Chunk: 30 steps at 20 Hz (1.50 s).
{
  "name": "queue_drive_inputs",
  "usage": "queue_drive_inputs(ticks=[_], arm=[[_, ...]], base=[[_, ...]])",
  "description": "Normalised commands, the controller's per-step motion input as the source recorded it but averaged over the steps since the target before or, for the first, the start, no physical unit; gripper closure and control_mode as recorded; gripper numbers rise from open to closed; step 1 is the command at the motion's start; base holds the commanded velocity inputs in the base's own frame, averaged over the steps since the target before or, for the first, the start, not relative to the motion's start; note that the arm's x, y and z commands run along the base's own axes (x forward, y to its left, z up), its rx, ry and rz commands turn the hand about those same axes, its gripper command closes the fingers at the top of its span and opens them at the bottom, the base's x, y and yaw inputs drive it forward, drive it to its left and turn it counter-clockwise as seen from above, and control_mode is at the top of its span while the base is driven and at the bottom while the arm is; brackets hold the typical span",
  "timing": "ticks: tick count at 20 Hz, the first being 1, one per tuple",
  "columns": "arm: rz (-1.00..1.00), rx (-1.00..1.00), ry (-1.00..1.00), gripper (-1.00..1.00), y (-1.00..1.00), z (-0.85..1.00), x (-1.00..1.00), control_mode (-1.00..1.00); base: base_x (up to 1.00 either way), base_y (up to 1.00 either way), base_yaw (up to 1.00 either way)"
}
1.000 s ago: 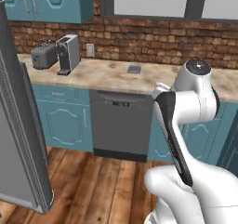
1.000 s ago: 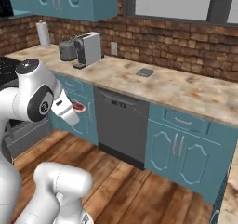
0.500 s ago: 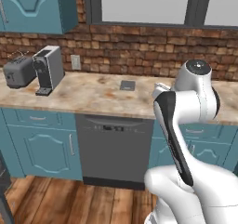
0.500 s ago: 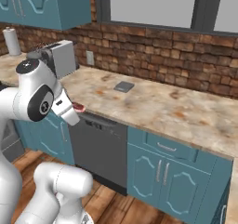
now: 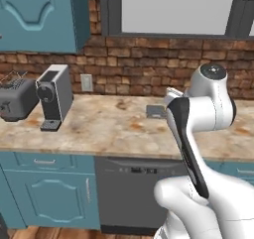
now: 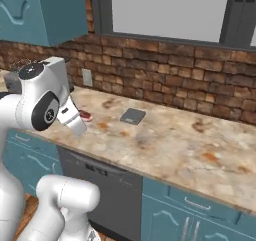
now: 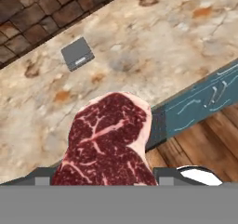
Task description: Take the steak from the fridge and place it on the digital scale on the counter by the fridge. Wait a few seconds for a reading, then move it to the plate on the dining counter.
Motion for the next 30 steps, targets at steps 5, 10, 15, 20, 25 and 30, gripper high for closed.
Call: queue_drive_inputs(ticks=[5, 10, 15, 20, 25, 30], arm=[[0.0, 0.0, 0.0, 1.0, 0.0, 0.0, 0.0, 1.0], [-0.05, 0.0, 0.03, 1.0, 0.0, -0.02, 0.12, -1.0], [-0.13, 0.0, 0.12, 1.0, -0.25, -0.21, 0.65, -1.0], [0.05, 0.0, 0.03, 1.0, -0.73, -0.35, 0.92, -1.0], [0.3, 0.0, 0.01, 1.0, -0.55, -0.43, 0.76, -1.0], [0.38, 0.0, 0.02, 1.0, -0.19, -0.55, 0.78, -1.0]], base=[[0.99, 0.4, -0.21], [0.62, 0.0, -0.19], [0.0, 0.0, 0.0], [0.0, 0.0, 0.0], [0.0, 0.0, 0.0], [0.0, 0.0, 0.0]])
